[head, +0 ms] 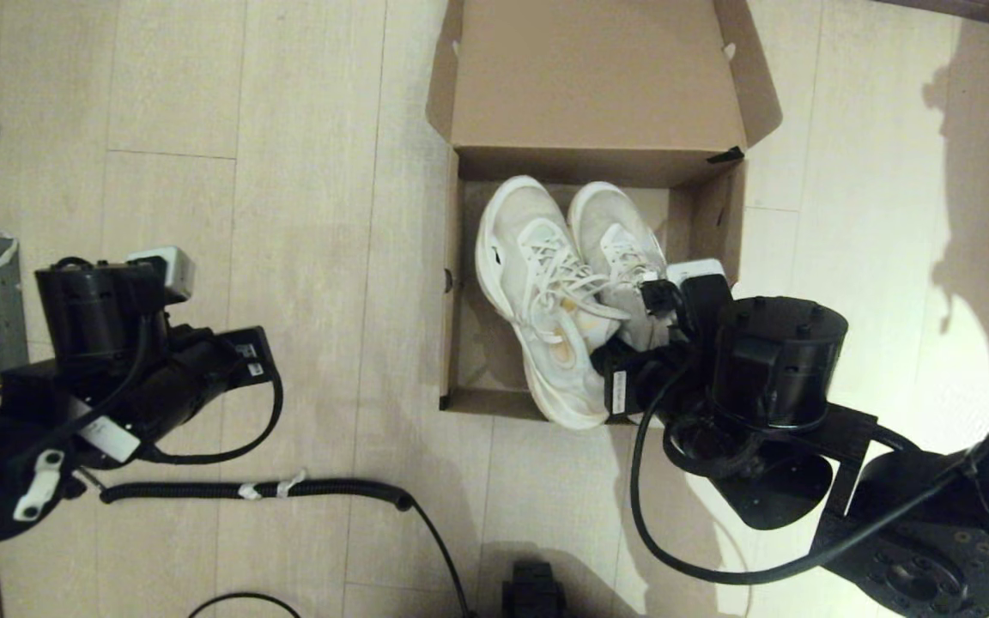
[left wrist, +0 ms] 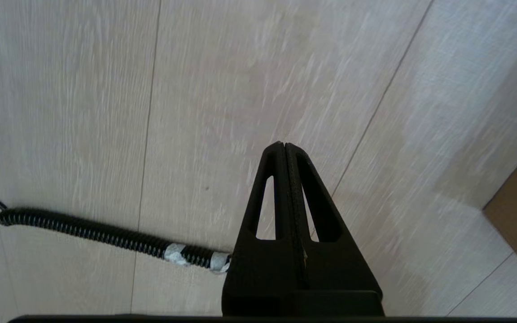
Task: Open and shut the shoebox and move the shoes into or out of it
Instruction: Put the shoes into the shoe box
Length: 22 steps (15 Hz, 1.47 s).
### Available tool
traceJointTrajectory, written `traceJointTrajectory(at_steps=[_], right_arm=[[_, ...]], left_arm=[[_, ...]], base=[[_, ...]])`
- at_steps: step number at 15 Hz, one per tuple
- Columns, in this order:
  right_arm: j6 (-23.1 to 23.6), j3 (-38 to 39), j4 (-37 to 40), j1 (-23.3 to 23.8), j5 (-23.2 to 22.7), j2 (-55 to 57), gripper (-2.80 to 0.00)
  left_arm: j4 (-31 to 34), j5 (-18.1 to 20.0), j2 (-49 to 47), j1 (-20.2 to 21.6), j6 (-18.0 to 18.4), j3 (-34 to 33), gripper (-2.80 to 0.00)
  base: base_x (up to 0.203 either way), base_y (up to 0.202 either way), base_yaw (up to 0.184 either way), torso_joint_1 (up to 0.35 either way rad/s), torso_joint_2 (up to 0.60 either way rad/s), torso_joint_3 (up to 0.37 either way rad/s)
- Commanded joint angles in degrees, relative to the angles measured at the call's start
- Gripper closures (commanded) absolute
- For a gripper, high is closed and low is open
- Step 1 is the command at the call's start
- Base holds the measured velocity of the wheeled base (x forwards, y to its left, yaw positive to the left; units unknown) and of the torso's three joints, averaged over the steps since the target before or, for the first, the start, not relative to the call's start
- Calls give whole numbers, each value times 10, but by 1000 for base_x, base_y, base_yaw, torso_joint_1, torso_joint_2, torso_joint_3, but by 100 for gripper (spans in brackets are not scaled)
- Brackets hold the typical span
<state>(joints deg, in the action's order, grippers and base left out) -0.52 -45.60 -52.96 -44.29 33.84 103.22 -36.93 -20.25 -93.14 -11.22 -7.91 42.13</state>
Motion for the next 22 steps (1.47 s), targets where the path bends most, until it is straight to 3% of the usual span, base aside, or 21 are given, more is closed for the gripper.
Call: traceJointTrajectory(at_steps=[1,4,10,11,17,19,20,22], right_arm=[[5,3,-24,5,0,26,0],[26,2,-95,22,0,60,0],[25,-17,-98,45,-1,79,0],[24,-24,-107,46,-1,85,-280],[27,-19,-115,43,-2,45,-280],[25,-17,-82,41,0,-13,-280],[24,-18,-54,41,1,-43,0],[17,-25,-2,57,1,-86,0]], left_arm=[[-12,0,1,3,-1,-11,0],[-22,0,2,5,-1,-21,0],[-22,1,2,5,-1,-21,0],[-22,3,3,5,-1,-21,0],[-17,7,40,3,6,-9,0],[3,25,59,-23,7,28,0],[20,35,63,-33,7,52,0],[35,42,47,-46,7,106,0]], base=[[0,0,0,0,0,0],[0,0,0,0,0,0],[0,0,0,0,0,0],[0,0,0,0,0,0],[0,0,0,0,0,0],[0,0,0,0,0,0],[0,0,0,0,0,0],[0,0,0,0,0,0]])
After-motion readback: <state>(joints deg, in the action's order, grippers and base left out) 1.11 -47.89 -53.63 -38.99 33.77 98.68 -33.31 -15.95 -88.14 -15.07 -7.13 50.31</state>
